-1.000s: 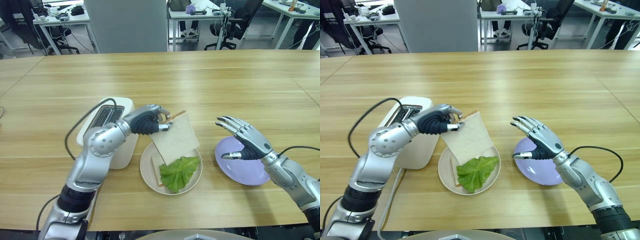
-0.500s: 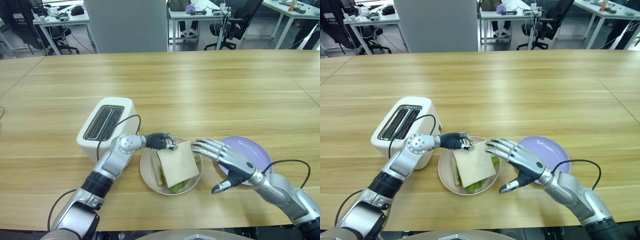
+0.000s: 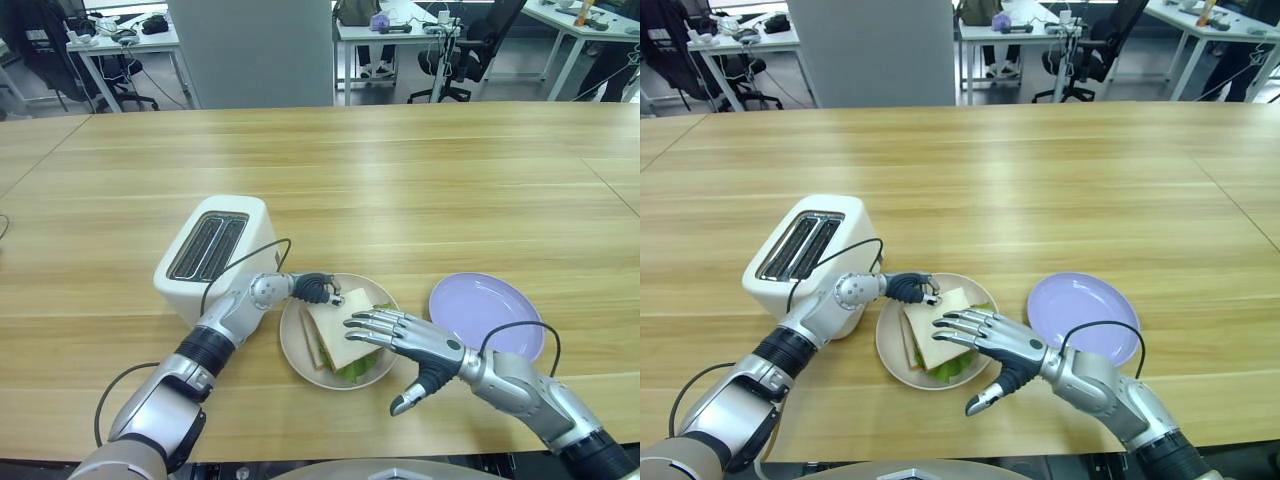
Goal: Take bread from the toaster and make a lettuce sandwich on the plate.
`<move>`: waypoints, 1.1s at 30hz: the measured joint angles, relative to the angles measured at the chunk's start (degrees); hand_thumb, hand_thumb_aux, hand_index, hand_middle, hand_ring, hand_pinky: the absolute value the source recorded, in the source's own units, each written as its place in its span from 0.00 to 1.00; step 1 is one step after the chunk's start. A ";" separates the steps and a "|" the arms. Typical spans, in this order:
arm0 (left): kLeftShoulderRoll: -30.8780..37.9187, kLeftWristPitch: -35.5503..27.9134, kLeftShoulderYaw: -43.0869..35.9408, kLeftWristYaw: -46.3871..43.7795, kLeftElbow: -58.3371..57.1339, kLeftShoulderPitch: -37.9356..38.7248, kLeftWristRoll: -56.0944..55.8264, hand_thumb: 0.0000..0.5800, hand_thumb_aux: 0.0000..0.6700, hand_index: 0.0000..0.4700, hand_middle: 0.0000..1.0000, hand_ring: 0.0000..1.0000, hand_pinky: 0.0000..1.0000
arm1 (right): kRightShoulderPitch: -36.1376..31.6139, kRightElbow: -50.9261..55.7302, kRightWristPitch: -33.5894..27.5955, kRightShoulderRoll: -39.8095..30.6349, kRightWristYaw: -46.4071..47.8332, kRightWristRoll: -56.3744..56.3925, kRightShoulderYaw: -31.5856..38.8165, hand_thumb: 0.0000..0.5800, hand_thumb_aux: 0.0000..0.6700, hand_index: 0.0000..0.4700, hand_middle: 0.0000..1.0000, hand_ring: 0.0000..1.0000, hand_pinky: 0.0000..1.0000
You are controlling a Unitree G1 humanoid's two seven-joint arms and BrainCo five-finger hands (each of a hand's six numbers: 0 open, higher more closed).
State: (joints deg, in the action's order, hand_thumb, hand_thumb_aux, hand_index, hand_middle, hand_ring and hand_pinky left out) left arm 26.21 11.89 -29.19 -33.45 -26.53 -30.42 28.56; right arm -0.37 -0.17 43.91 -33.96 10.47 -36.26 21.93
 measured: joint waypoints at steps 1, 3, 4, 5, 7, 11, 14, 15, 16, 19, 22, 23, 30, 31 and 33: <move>0.40 1.16 -0.54 0.80 0.00 -0.36 1.22 0.83 0.58 0.57 0.00 0.00 0.00 | -1.23 1.49 -0.53 0.86 0.45 -0.76 0.76 0.00 0.00 0.00 0.00 0.00 0.00; 1.05 2.59 -1.05 2.16 0.05 -0.64 3.21 0.59 0.36 0.35 0.00 0.00 0.00 | -3.21 3.40 -1.20 2.36 1.18 -1.31 1.88 0.00 0.00 0.00 0.00 0.00 0.00; 1.21 3.05 -1.22 3.03 0.08 -0.70 4.20 0.59 0.36 0.35 0.00 0.00 0.00 | -4.24 4.24 -1.66 3.09 1.49 -1.46 2.43 0.00 0.00 0.00 0.00 0.00 0.00; 1.50 3.55 -1.49 4.17 0.26 -0.71 5.53 0.00 0.00 0.00 0.00 0.00 0.00 | -5.29 5.07 -2.22 3.84 1.98 -1.67 2.97 0.00 0.00 0.00 0.00 0.00 0.00; 2.03 4.55 -2.18 6.45 1.47 -0.70 8.42 0.00 0.00 0.00 0.00 0.00 0.00 | -6.99 6.65 -3.53 4.58 3.29 -2.53 4.00 0.00 0.00 0.00 0.00 0.00 0.00; 4.12 5.33 -1.98 13.16 5.54 -0.68 14.24 0.00 0.00 0.00 0.00 0.00 0.00 | -8.56 8.34 -5.17 4.27 6.19 -3.52 5.78 0.00 0.00 0.00 0.00 0.00 0.00; 6.02 5.96 0.42 19.54 12.35 -0.65 17.50 0.00 0.00 0.00 0.00 0.00 0.00 | -8.78 7.42 -6.04 2.85 7.00 -3.86 6.14 0.00 0.00 0.00 0.00 0.00 0.00; 6.73 6.07 1.54 20.95 14.71 -0.43 17.89 0.00 0.00 0.00 0.00 0.00 0.00 | -8.84 7.16 -6.37 2.28 7.13 -4.06 6.14 0.00 0.00 0.00 0.00 0.00 0.00; 7.51 6.08 3.09 22.11 17.57 0.07 18.00 0.00 0.00 0.00 0.00 0.00 0.00 | -8.92 6.79 -6.73 1.49 7.17 -4.55 6.06 0.00 0.00 0.00 0.00 0.00 0.00; 9.48 6.03 8.28 24.43 25.28 4.14 17.23 0.00 0.00 0.00 0.00 0.00 0.00 | -8.99 6.32 -8.22 -1.14 6.79 -5.42 4.49 0.00 0.00 0.00 0.00 0.00 0.00; 10.56 5.80 11.37 24.50 29.94 8.77 15.55 0.00 0.00 0.00 0.00 0.00 0.00 | -8.47 6.46 -9.57 -2.65 6.09 -5.12 2.29 0.00 0.00 0.00 0.00 0.00 0.00; 10.60 5.57 12.23 24.46 30.94 9.88 15.00 0.00 0.00 0.00 0.00 0.00 0.00 | -8.33 6.44 -9.80 -2.65 5.98 -4.93 1.95 0.00 0.00 0.00 0.00 0.00 0.00; 10.83 3.61 18.99 18.04 41.33 20.71 2.21 0.26 0.14 0.14 0.00 0.00 0.00 | -5.71 3.65 -9.48 -1.33 3.83 3.11 -2.06 0.00 0.00 0.00 0.00 0.00 0.00; 11.27 3.49 19.35 15.89 43.24 22.74 -1.06 0.96 0.81 0.79 0.48 0.48 0.48 | -4.92 2.16 -9.37 -1.15 3.90 5.87 -2.88 0.53 0.31 0.31 0.00 0.00 0.00; 12.68 3.33 19.46 10.81 46.69 27.08 -8.54 1.00 1.00 0.98 1.00 1.00 1.00 | -3.01 -1.10 -9.61 -1.16 5.55 12.51 -4.39 1.00 1.00 0.98 0.90 0.90 0.90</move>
State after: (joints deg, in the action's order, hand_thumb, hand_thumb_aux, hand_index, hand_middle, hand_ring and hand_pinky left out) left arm 38.89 15.22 -9.73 -22.64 20.16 -3.34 20.01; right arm -3.38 -1.28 34.31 -35.12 16.02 -23.76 17.54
